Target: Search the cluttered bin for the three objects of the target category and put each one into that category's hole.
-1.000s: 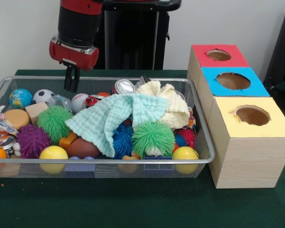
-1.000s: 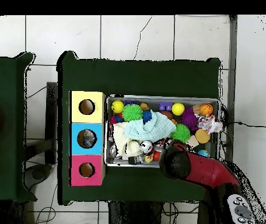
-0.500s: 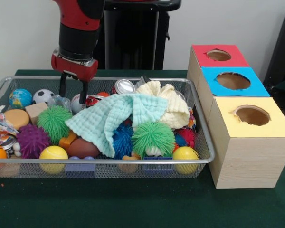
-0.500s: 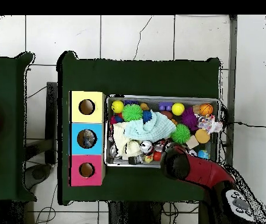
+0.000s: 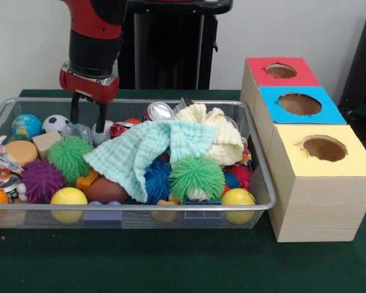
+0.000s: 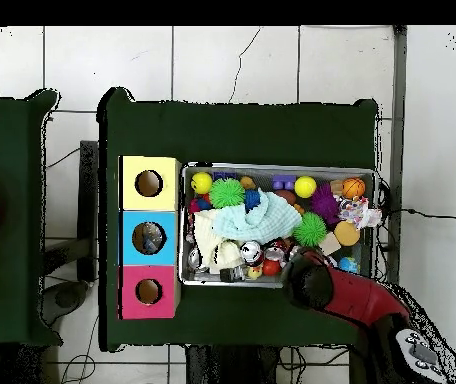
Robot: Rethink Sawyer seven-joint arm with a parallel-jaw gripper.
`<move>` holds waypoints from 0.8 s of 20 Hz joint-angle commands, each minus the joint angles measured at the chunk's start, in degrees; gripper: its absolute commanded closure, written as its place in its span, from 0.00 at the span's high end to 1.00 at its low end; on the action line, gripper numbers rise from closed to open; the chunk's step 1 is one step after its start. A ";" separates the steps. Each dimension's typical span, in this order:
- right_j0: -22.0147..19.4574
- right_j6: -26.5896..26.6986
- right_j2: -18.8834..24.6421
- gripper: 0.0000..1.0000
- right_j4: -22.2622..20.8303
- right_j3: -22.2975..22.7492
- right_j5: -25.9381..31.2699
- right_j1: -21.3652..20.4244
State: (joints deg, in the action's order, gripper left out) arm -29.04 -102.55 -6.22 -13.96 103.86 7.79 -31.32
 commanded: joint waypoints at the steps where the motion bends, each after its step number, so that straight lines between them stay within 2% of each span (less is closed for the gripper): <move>1: -5.93 -1.77 6.26 1.00 -1.55 -4.21 1.26 0.83; 4: -8.01 -0.45 7.78 1.00 -2.48 -5.03 1.22 1.62; 12: -6.90 -2.65 6.98 1.00 -3.15 -9.11 -3.85 8.65; 16: -7.93 -2.06 8.51 1.00 -3.74 -9.79 -3.18 10.23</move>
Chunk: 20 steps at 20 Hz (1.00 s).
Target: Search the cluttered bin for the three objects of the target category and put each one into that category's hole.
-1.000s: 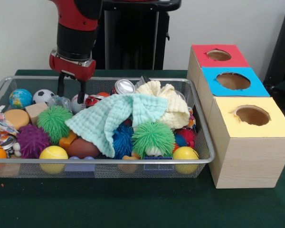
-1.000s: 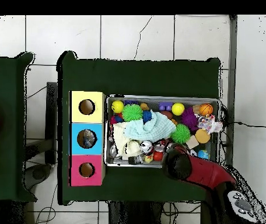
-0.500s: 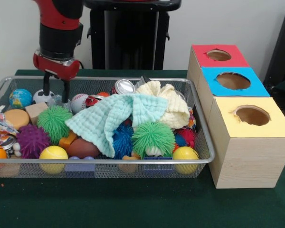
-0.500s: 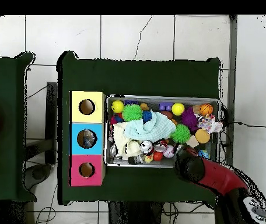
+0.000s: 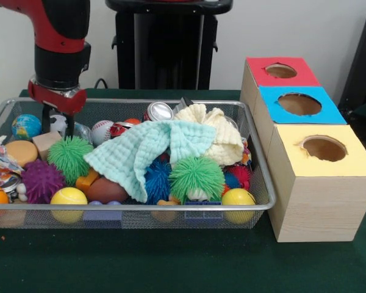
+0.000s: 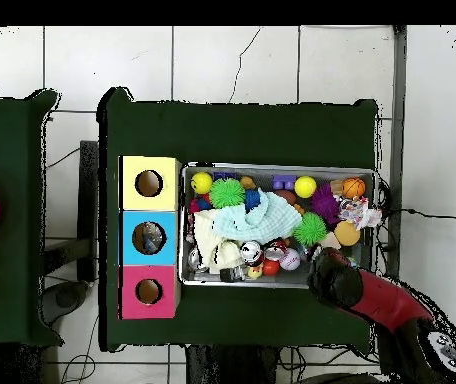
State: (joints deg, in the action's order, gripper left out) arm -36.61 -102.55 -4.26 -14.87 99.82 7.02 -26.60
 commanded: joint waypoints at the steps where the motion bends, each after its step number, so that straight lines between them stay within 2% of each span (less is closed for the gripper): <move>1: -0.66 -1.87 6.99 1.00 -2.85 -5.77 -1.82 5.48; 4: -1.34 -1.49 7.91 1.00 -2.84 -4.96 0.21 4.05; 9: 0.64 -2.98 6.06 1.00 -0.93 -0.41 5.48 -4.10; 11: 1.64 -3.46 5.17 1.00 -0.09 0.40 7.56 -6.05; 18: 3.66 -5.42 3.52 1.00 0.71 1.19 8.70 -7.58; 20: 4.95 -6.90 2.57 1.00 1.19 1.22 8.26 -6.82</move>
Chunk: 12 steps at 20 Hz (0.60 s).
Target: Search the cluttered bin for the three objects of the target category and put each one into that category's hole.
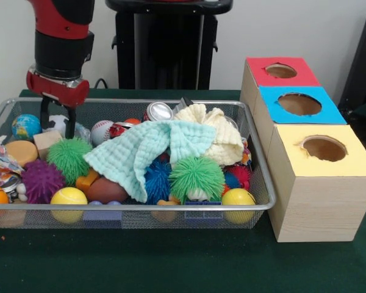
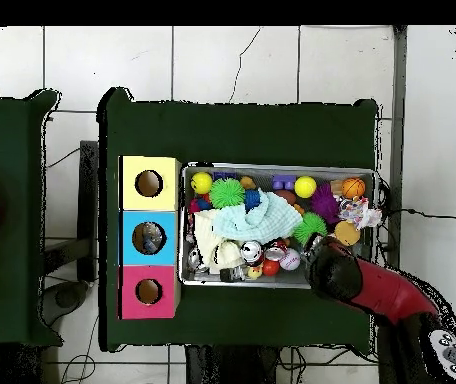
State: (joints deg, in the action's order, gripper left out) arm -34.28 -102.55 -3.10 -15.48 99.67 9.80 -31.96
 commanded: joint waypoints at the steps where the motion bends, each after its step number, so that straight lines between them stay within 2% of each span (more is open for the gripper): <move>1: 3.12 -7.62 1.22 1.00 1.85 1.11 4.12 -0.49; 4: 4.17 -9.43 0.92 1.00 2.39 1.20 1.07 1.94; 12: 6.29 -9.84 -0.20 1.00 3.33 2.74 2.43 1.05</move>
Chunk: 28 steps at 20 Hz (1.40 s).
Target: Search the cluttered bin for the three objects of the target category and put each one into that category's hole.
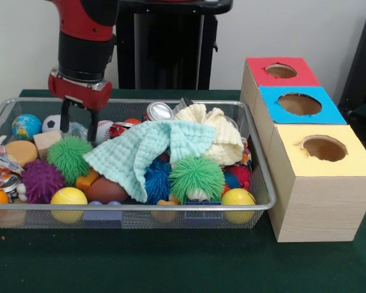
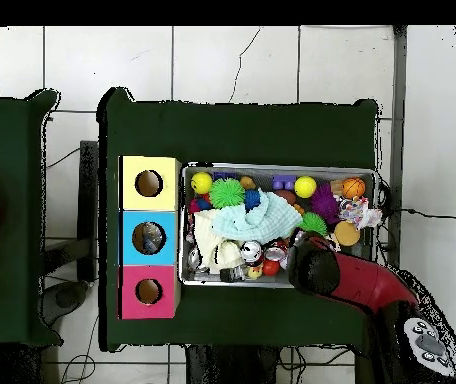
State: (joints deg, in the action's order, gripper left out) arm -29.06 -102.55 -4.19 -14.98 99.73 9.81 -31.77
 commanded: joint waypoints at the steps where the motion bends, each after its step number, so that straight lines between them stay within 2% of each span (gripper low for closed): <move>1: 1.04 -9.60 0.92 1.00 2.79 2.78 2.62 0.71; 9: 0.40 -8.90 0.73 1.00 2.73 4.60 3.73 -1.46; 19: 1.25 -10.09 -1.52 1.00 3.07 7.83 3.00 -3.67; 21: 1.22 -10.18 -1.74 1.00 2.95 7.73 1.99 -3.09; 28: 0.50 -10.49 -1.48 1.00 2.25 4.73 -4.20 3.15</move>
State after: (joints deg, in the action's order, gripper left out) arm -28.16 -102.55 -7.51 -14.64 104.47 9.42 -33.24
